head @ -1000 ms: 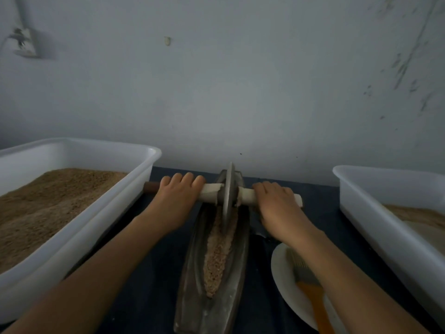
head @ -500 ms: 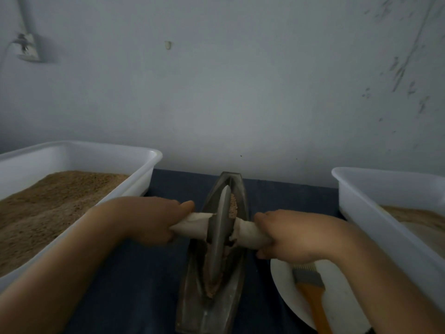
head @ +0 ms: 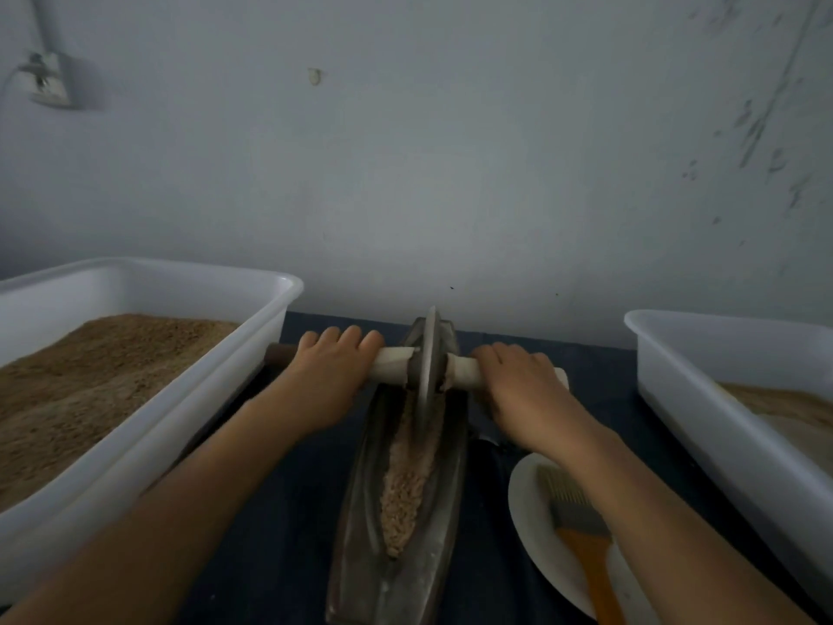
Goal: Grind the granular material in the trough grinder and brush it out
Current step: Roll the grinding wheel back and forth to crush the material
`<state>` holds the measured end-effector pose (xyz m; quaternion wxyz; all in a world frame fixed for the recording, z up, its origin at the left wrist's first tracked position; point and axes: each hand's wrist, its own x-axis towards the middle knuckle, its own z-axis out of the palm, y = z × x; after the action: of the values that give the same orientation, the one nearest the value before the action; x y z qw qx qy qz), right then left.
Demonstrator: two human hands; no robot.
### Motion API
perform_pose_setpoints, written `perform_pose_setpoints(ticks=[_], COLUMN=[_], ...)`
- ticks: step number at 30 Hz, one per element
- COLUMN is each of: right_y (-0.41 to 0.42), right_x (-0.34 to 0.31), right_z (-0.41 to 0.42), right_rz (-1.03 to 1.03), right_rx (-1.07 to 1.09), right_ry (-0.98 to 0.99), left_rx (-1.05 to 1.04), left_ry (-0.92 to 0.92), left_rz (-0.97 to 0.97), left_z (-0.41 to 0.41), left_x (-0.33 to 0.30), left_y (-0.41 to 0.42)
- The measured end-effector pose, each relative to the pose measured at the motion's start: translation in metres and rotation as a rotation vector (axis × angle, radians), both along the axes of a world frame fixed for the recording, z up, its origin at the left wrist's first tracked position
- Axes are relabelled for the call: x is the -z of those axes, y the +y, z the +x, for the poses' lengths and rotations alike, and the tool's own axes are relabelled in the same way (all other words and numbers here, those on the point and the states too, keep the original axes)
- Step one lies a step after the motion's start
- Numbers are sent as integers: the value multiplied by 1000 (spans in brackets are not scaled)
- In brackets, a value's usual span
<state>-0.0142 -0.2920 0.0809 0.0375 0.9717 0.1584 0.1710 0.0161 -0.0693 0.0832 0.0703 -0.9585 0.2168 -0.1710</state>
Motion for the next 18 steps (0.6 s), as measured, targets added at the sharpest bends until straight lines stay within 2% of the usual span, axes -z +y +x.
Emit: perform_pose_setpoints(ticks=[2, 5, 10, 15, 18], right_y=[1, 5, 14, 16, 16], right_x=[2, -2, -20, -45, -49], right_z=[1, -5, -30, -56, -62], right_rz=[-10, -41, -83, -67, -63], right_rx=[7, 9, -11, -67, -94], right_ry=[-30, -6, 226, 508, 542], left_rx=[15, 43, 68, 112, 131], left_ry=[-79, -26, 270, 658, 729], left_rz=[-35, -60, 19, 52, 33], left_z=[2, 0, -21, -42, -45], left_x=[5, 4, -15, -41, -46], left_y=[-1, 4, 12, 21, 25])
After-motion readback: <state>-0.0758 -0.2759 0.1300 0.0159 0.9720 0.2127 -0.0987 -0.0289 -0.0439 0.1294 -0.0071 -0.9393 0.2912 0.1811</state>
